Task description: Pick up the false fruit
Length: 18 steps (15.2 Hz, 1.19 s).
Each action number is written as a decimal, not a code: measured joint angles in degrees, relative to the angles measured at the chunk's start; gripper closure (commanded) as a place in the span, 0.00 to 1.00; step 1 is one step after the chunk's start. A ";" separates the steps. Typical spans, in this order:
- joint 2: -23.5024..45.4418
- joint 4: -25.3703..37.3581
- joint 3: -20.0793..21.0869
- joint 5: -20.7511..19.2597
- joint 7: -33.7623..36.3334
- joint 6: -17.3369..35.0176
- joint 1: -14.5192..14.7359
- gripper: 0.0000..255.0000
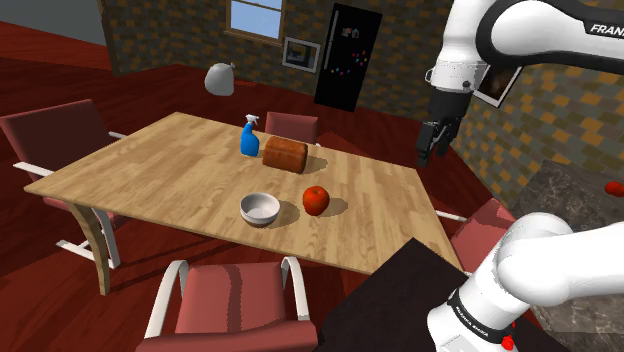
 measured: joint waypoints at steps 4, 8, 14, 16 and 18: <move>1.52 -2.46 2.31 1.10 4.60 4.97 -0.80 0.00; 4.98 -5.81 6.38 2.38 13.12 13.85 -2.55 0.00; 14.33 -7.45 12.76 2.09 26.90 27.66 -6.29 0.00; 18.80 -6.52 14.78 0.85 31.77 31.99 -8.18 0.00; 22.85 -6.02 17.10 -0.60 37.38 36.14 -9.77 0.00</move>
